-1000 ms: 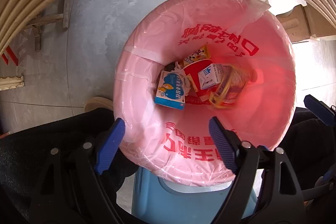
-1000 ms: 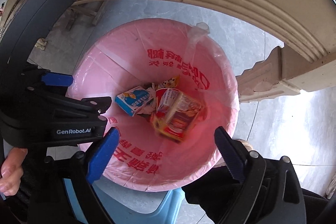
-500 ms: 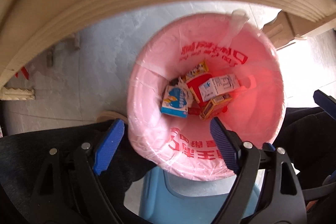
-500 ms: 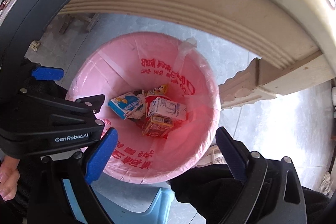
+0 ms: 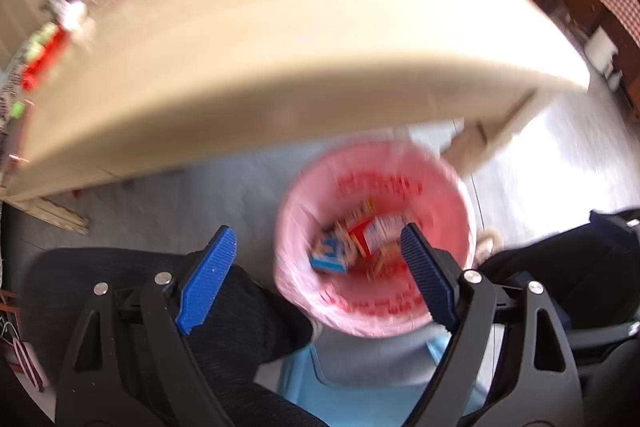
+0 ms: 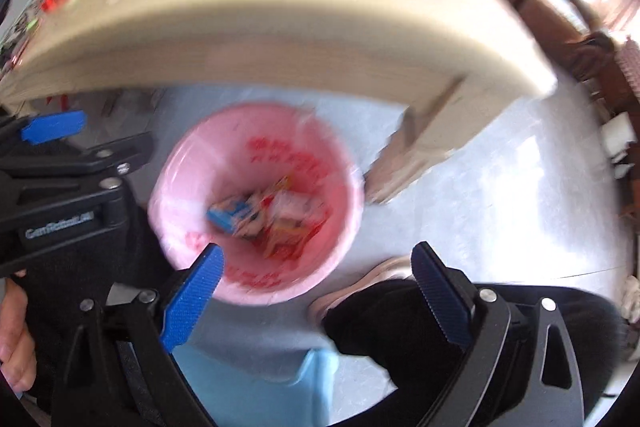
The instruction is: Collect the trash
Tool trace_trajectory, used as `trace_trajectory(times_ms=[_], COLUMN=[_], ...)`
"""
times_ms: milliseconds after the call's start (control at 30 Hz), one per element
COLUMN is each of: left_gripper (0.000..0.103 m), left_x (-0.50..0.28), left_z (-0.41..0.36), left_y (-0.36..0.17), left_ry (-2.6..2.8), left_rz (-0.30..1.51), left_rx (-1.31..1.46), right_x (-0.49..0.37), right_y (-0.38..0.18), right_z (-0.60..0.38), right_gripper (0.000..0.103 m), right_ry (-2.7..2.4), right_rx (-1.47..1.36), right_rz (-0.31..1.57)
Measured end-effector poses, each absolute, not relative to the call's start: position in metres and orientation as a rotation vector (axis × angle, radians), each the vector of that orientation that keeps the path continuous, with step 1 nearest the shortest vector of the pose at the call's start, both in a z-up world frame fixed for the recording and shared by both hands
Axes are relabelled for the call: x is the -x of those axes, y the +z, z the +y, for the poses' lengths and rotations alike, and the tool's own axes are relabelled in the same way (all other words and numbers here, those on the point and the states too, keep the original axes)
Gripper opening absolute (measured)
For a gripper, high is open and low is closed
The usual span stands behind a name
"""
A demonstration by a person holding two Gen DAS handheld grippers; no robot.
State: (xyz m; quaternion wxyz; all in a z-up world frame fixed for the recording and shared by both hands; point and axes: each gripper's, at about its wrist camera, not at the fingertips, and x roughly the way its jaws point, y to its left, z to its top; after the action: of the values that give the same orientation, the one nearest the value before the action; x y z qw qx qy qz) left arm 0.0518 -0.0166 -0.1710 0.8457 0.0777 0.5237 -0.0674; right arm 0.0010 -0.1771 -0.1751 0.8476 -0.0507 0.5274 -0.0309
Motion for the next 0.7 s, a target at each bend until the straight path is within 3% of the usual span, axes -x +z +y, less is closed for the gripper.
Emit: trace_trajectory(times_ms=[33, 67, 300, 533, 700], left_gripper=[0.09, 0.09, 0.096, 0.097, 0.097], left_x=[-0.051, -0.049, -0.026, 0.012, 0.031], left_z=[-0.016, -0.013, 0.0, 0.007, 0.009], left_y=[-0.157, -0.141, -0.036, 0.042, 0.071], left_ry=[-0.137, -0.125, -0.082, -0.035, -0.038], left_rz=[1.078, 1.044, 0.818, 0.625, 0.573], left_rx=[-0.151, -0.133, -0.048, -0.04, -0.014], right_x=[0.002, 0.006, 0.04, 0.079, 0.105], right_y=[-0.155, -0.136, -0.003, 0.07, 0.101], right_z=[-0.18, -0.182, -0.175, -0.15, -0.146], right_gripper=[0.092, 0.096, 0.096, 0.096, 0.096], right_ry=[-0.095, -0.116, -0.141, -0.154, -0.136], right_rx=[0.118, 0.122, 0.112, 0.173, 0.136], right_rz=[1.046, 0.991, 0.616, 0.427, 0.355])
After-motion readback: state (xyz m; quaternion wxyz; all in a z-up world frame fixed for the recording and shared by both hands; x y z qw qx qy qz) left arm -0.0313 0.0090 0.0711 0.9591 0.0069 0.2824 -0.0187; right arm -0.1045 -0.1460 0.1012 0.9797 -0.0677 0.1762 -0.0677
